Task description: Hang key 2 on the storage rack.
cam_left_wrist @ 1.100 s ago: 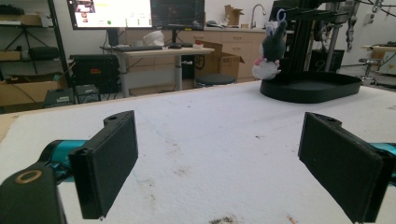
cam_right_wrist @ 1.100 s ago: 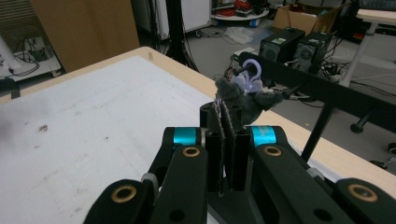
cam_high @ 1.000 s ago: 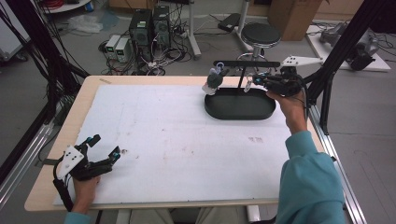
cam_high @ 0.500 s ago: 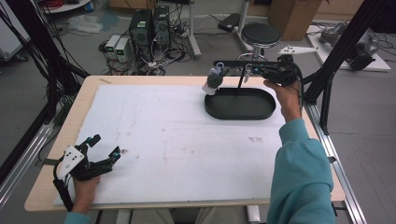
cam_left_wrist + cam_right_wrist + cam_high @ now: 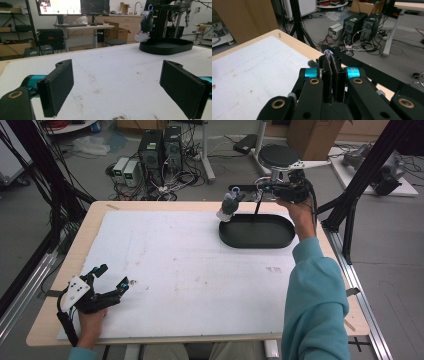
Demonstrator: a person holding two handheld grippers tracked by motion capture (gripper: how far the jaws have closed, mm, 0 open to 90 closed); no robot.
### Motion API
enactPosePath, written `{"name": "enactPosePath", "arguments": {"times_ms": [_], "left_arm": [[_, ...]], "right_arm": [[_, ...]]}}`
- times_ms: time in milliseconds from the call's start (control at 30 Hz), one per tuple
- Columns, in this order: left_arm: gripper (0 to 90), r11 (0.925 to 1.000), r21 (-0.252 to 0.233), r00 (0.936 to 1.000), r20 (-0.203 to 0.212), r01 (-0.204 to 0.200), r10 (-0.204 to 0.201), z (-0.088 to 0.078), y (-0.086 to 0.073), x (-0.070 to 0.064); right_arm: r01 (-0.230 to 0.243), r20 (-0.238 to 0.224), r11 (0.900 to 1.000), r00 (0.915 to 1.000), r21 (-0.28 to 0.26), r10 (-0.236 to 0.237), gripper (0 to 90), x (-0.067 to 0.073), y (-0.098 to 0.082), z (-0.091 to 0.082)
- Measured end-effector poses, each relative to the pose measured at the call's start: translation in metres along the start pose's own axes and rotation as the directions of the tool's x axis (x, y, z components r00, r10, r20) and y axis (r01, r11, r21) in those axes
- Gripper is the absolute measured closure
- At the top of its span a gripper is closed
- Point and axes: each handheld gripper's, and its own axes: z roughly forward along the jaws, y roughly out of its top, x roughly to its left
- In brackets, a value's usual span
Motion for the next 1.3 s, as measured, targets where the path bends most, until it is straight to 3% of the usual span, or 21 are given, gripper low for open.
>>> {"name": "enactPosePath", "arguments": {"times_ms": [167, 400, 833, 1300], "left_arm": [[12.4, 1.0, -0.001, 1.0, 0.0, 0.001, -0.001, 0.0, 0.0, 0.0], [12.4, 1.0, -0.001, 1.0, 0.0, 0.0, 0.0, 0.0, 0.0, 0.0], [12.4, 1.0, -0.004, 1.0, 0.002, -0.003, 0.003, 0.0, 0.0, 0.0], [12.4, 1.0, -0.003, 1.0, 0.001, -0.001, 0.001, 0.0, 0.0, 0.0]], "right_arm": [[-0.015, 0.003, 0.999, 0.9999, 0.033, 0.015, 89.0, -0.005, -0.003, 0.01], [-0.001, 0.015, 0.998, 0.9999, 0.066, 0.0, 89.0, -0.011, -0.007, 0.023], [-0.012, 0.034, 0.992, 0.9994, 0.13, 0.008, 88.9, -0.018, -0.014, 0.035], [-0.005, 0.05, 0.989, 0.9988, 0.145, -0.002, 88.9, -0.026, -0.018, 0.042]]}}
